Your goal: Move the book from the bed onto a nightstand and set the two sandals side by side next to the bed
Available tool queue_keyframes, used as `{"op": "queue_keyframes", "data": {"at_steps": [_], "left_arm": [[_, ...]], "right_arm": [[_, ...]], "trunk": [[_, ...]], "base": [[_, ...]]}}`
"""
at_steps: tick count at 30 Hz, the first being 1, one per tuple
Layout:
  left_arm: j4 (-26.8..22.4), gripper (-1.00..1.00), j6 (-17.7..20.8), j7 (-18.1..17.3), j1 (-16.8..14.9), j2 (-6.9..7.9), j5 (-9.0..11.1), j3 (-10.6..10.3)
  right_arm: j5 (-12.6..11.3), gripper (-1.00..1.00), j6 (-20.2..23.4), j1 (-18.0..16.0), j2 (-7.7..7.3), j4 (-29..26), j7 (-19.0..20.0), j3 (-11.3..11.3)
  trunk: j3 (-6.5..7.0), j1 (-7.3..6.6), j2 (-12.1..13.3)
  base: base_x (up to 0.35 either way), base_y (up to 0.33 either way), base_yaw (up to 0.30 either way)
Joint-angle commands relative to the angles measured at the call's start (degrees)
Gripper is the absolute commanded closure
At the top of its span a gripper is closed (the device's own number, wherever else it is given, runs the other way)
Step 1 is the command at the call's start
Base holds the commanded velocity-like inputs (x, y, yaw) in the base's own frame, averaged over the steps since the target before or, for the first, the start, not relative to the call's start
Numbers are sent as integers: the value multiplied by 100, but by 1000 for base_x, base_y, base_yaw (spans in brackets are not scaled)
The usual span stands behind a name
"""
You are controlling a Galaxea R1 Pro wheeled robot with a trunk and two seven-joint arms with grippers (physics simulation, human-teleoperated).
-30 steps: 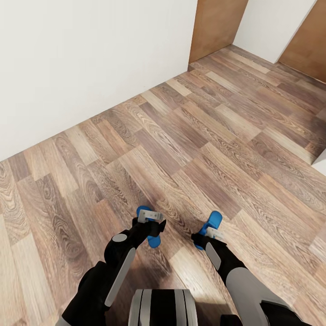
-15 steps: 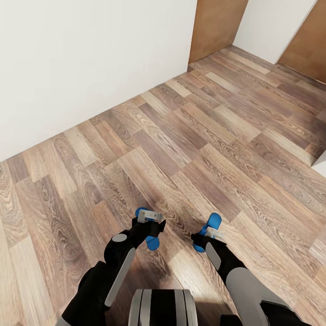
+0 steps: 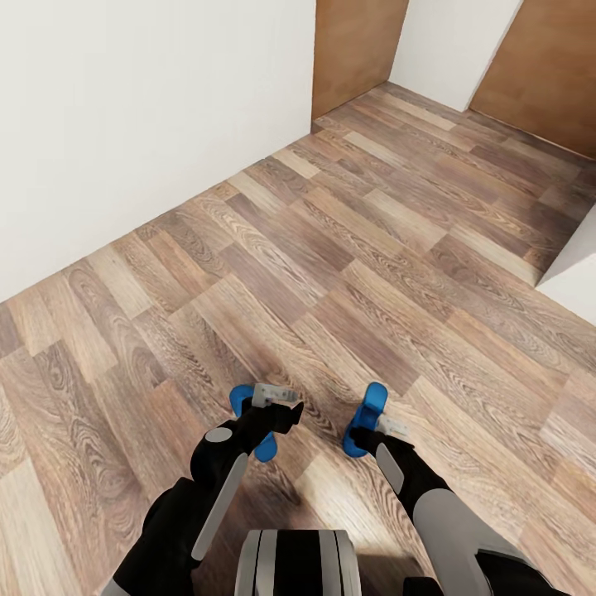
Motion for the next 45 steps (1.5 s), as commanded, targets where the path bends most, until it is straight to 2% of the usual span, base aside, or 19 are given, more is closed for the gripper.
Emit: {"op": "queue_keyframes", "data": {"at_steps": [1, 45], "left_arm": [[-6, -100, 26, 40, -2, 1, 59, -4], [-7, -100, 28, 34, -2, 3, 53, -4]], "right_arm": [[-60, -100, 26, 0, 3, -13, -29, -1], [-60, -100, 26, 0, 3, -13, -29, 1]], "trunk": [[-3, -1, -1], [-2, -1, -1]], "base": [[0, 0, -27], [0, 31, -1]]}}
